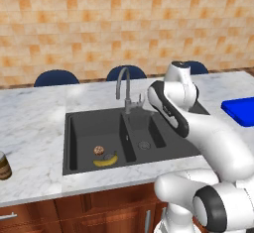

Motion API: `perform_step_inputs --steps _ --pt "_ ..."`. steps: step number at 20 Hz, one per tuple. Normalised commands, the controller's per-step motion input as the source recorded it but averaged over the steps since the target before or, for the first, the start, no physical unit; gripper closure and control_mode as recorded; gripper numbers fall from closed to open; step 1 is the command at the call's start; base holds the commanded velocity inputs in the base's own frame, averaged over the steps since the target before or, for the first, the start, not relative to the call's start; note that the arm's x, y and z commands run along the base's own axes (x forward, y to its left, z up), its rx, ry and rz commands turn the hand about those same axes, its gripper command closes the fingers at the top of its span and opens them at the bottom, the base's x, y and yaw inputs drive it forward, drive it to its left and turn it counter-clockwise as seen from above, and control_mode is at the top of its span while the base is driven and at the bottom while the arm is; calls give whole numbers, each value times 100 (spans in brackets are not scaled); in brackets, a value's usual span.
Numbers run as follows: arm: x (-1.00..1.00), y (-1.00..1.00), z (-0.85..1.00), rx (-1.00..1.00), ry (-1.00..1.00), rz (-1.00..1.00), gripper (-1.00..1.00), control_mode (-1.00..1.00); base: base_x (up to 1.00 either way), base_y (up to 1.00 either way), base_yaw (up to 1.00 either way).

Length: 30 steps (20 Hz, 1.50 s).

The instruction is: Pick up all produce items and place them in the sink. Turn on the sink faucet to wash them. Then turn the sink off and put them in the tray.

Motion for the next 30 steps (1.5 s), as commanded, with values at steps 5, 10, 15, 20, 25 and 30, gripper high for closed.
perform_step_inputs --steps 5,10,15,20,25,30 --pt "55 -22 -13 1 -4 6 -100 -100 0 0 0" --pt "56 -25 -2 0 -6 10 -100 -100 0 0 0" --pt "65 -8 -2 0 0 13 -100 -100 0 0 0" --pt "59 -4 -17 0 0 18 -100 -100 0 0 0" --pt "58 0 -27 0 0 16 -100 -100 0 0 0" --pt "49 0 -21 0 0 15 -100 -100 0 0 0"
